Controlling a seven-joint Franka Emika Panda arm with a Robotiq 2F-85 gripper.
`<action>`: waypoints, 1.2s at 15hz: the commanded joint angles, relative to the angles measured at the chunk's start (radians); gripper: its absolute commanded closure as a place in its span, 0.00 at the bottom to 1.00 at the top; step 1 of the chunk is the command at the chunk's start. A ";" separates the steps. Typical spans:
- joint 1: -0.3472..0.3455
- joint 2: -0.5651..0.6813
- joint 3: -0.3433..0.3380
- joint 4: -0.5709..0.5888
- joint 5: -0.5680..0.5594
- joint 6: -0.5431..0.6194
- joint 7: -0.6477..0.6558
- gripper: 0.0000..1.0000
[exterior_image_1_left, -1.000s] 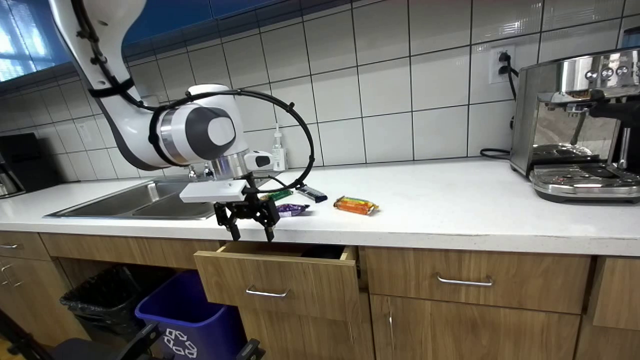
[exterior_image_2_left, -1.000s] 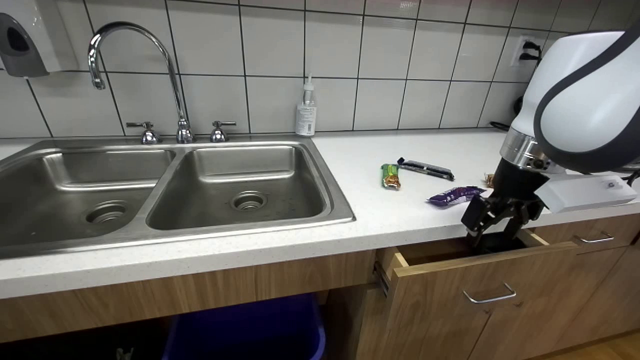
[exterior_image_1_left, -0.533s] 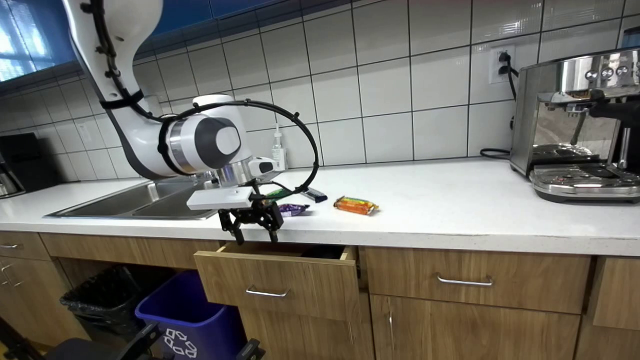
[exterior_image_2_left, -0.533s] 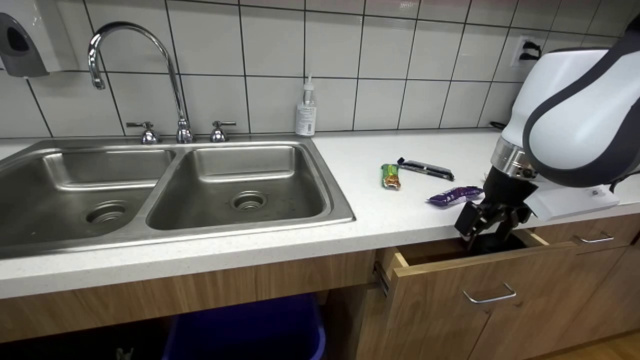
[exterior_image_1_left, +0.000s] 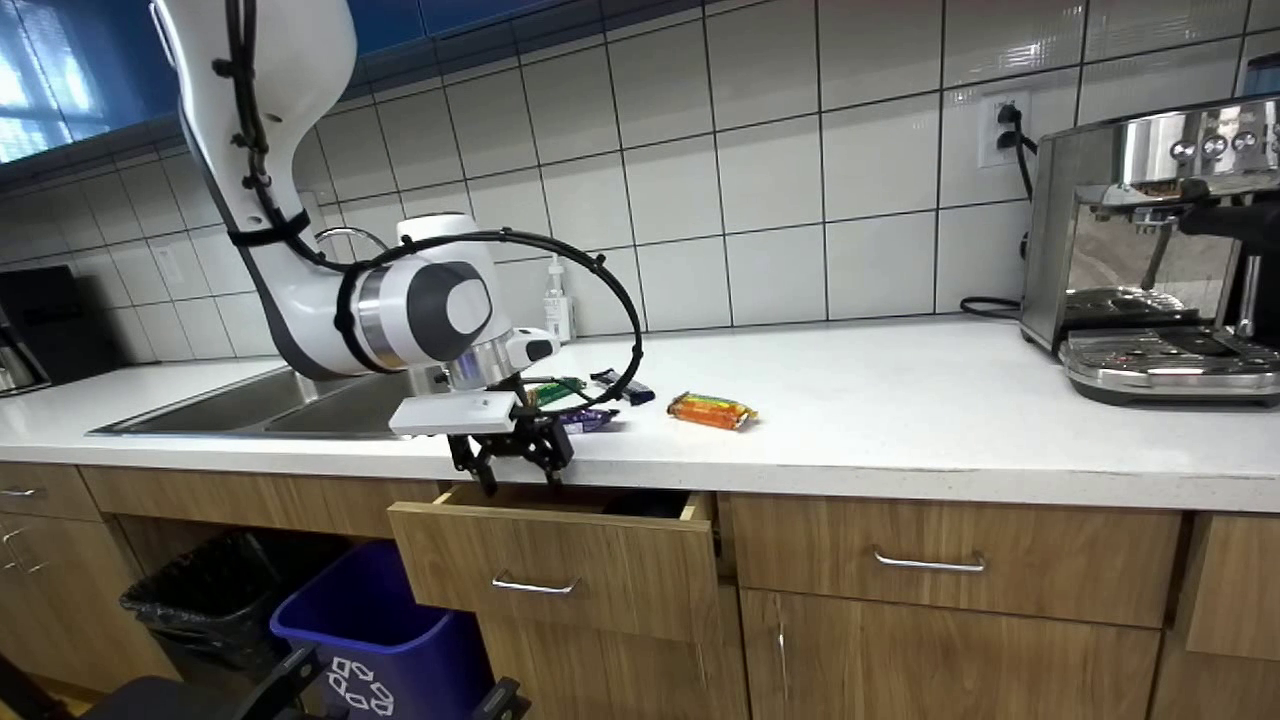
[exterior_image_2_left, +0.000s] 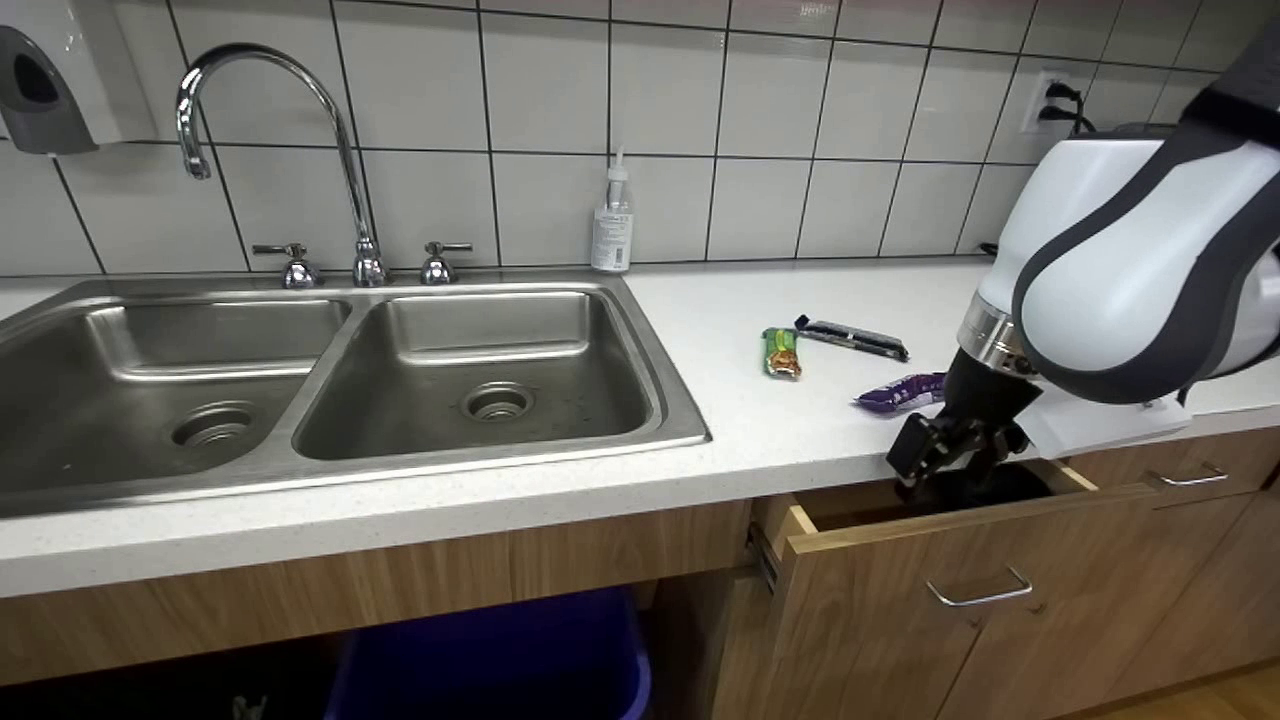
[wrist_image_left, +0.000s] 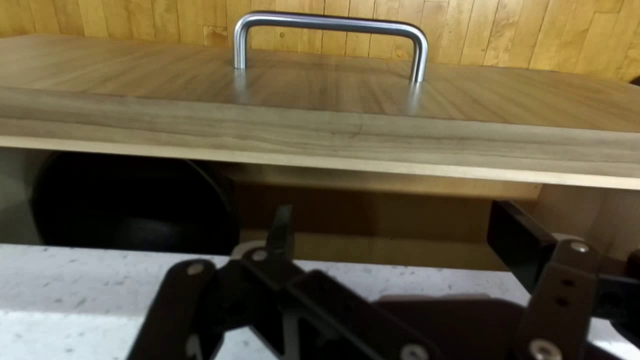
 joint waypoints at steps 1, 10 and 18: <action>0.013 0.050 -0.012 0.045 0.000 0.027 0.008 0.00; 0.006 0.079 -0.004 0.049 0.009 0.007 0.006 0.00; 0.003 0.056 0.006 0.004 0.040 -0.005 0.029 0.00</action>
